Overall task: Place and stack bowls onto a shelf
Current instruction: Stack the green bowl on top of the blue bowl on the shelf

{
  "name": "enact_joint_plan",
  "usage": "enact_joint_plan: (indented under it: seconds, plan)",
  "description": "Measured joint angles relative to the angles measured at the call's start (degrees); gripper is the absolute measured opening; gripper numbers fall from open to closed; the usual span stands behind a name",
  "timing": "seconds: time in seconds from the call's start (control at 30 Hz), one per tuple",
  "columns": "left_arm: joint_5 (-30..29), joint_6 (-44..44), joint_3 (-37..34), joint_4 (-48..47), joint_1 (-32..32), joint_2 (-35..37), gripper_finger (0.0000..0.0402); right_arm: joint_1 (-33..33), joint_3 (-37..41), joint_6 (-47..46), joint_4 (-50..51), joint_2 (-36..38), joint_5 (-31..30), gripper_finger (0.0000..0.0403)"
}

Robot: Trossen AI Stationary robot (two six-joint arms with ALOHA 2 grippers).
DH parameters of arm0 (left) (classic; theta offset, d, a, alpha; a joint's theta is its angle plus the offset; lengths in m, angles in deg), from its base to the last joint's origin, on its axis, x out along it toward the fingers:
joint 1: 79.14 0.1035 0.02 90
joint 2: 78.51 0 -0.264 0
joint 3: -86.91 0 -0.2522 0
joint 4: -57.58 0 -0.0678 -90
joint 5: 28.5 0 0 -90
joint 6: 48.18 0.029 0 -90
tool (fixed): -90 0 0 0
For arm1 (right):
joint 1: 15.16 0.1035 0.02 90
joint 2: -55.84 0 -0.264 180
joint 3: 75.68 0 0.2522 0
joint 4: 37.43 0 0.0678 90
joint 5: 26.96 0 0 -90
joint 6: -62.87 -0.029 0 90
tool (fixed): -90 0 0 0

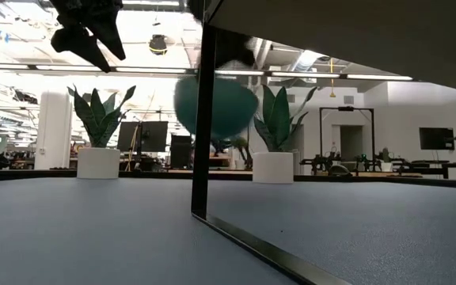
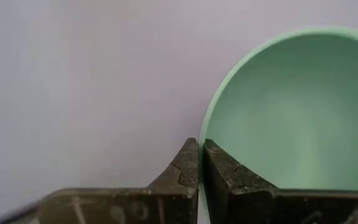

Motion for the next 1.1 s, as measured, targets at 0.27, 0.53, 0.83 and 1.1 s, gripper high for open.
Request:
enact_joint_plan:
  seconds: [0.27,0.53,0.83,1.1]
  plan:
    - [0.0,-0.1,0.0,-0.1,0.0,0.0,0.0269,4.8,-6.5,-1.7,5.6,11.1,-0.6,0.0025]
    - [0.0,-0.6,0.0,0.0,0.0,0.0,0.0269,15.3,-8.8,-8.5,11.5,26.1,-1.6,0.0025]
    - [0.0,0.6,0.0,-0.1,0.0,0.0,0.0269,31.8,-8.9,-25.3,19.0,40.3,-1.7,0.0025]
    - [0.0,2.1,0.0,-0.2,0.0,0.0,0.0269,45.9,-8.9,-55.4,40.6,42.0,-6.3,0.0025]
